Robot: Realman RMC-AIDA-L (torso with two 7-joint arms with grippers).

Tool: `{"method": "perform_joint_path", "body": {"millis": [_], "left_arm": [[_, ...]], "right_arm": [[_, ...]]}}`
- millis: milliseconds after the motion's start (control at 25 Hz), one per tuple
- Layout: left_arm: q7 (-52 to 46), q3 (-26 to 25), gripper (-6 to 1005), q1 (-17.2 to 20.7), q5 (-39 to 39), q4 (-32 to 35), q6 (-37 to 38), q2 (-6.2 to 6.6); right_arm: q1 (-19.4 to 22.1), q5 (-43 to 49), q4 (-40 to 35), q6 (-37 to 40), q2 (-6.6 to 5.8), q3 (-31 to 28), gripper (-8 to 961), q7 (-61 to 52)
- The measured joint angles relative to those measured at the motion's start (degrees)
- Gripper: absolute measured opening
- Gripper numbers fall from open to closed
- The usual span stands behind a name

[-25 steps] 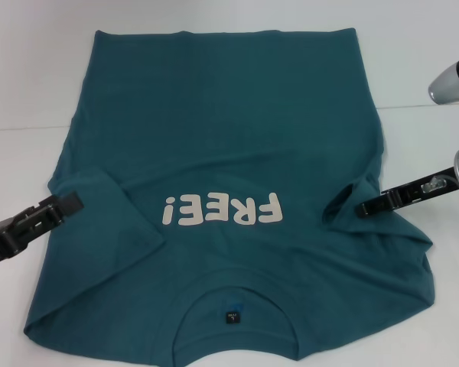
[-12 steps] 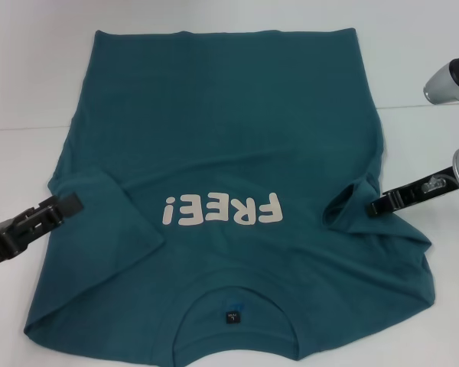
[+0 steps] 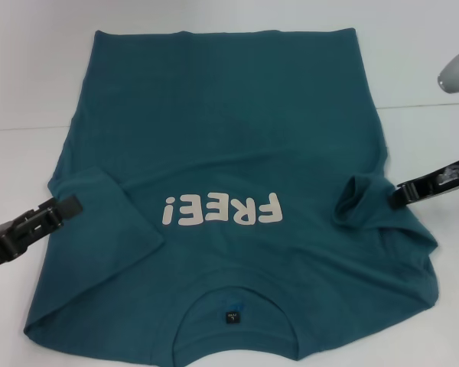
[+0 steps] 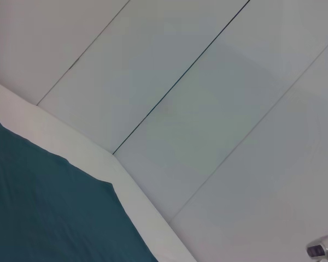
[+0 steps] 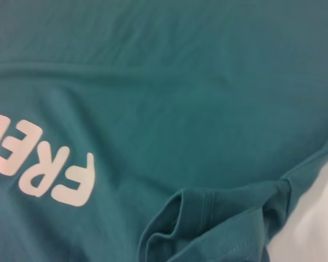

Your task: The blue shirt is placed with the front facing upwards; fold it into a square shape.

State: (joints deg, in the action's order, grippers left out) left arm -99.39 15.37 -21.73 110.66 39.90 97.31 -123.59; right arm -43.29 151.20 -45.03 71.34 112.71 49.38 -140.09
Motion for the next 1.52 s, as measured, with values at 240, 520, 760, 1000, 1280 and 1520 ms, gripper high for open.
{"method": "perform_joint_path", "body": {"millis": [240, 520, 760, 1000, 1280, 1520], "left_arm": [[0.0, 0.0, 933, 0.0, 0.0, 0.0, 0.1, -0.07], [0.0, 0.0, 933, 0.1, 0.0, 0.0, 0.1, -0.07], [0.1, 0.0, 933, 0.1, 0.0, 0.0, 0.1, -0.07], [0.1, 0.0, 933, 0.3, 0.0, 0.0, 0.2, -0.07], [0.1, 0.0, 933, 0.2, 0.0, 0.0, 0.1, -0.07], [0.2, 0.0, 933, 0.2, 0.0, 0.0, 0.0, -0.07]], "right_arm": [[0.9, 1.5, -3.8, 3.8, 0.12, 0.0, 31, -2.2], [0.7, 4.6, -9.1, 8.9, 1.35, 0.2, 31, -6.8], [-1.5, 4.8, -10.3, 12.0, 2.59, 0.2, 31, -10.8], [-3.6, 4.8, -9.9, 12.2, 3.28, 0.3, 30, -14.2], [-4.4, 3.9, -9.0, 11.6, 4.37, 0.3, 30, -15.9], [-5.9, 3.8, -5.5, 10.9, 4.67, 0.5, 30, -14.7]]}}
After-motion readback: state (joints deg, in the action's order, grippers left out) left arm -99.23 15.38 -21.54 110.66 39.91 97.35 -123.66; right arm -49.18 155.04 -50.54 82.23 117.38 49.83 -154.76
